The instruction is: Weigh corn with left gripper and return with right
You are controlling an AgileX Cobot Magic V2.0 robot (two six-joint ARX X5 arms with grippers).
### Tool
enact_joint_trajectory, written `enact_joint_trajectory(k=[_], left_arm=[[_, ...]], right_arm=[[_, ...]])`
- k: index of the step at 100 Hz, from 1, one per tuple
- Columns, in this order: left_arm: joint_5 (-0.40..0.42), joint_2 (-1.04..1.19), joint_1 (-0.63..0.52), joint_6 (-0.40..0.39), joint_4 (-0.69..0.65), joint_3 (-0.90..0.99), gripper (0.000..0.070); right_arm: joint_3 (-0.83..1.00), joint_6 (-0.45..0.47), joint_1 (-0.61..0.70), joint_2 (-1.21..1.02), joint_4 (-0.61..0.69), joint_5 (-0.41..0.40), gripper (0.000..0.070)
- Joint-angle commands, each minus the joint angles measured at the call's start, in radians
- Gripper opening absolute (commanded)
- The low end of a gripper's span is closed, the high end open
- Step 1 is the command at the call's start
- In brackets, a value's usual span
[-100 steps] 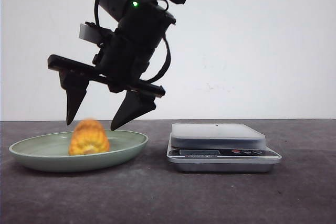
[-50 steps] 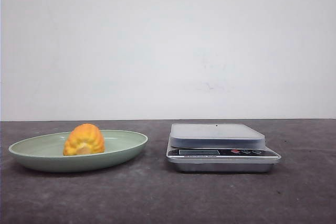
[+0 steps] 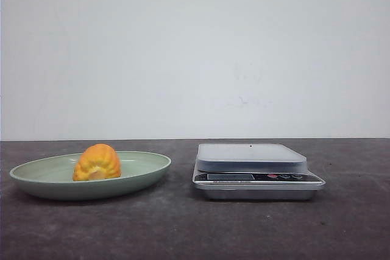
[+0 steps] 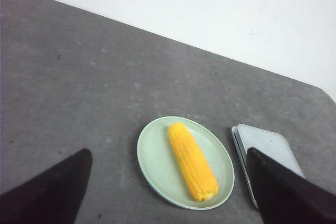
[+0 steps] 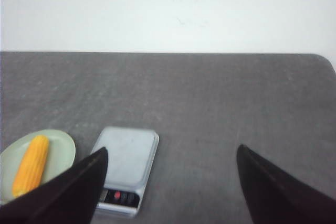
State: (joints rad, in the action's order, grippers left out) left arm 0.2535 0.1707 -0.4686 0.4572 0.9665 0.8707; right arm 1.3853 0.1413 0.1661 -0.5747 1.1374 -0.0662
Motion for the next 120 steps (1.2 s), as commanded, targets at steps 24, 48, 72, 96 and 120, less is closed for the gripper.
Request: enact_joint_trajectory(k=[24,48,72,96,120], left_arm=[[-0.011,0.012,-0.002,-0.081,-0.057,0.003,0.0351],[-0.011,0.012,-0.002,-0.113,-0.073,0.003,0.001],[-0.011,0.012,-0.002,-0.112,-0.07,0.003,0.0011],[-0.011,0.012,-0.002,-0.112,-0.07,0.003,0.0011],[-0.011,0.012,-0.002,-0.112,-0.07,0.003,0.0011]], right_arm=[[-0.274,0.092,0.001,0.322,0.016,-0.012,0.039],[-0.342,0.085,0.0,0.39,0.015,0.019,0.0009],[-0.342,0.087,0.0,0.39,0.022,0.014,0.0009],[-0.341,0.087,0.001,0.39,0.015,0.014,0.0009],[-0.341,0.087,0.001,0.39,0.015,0.014,0.0009]])
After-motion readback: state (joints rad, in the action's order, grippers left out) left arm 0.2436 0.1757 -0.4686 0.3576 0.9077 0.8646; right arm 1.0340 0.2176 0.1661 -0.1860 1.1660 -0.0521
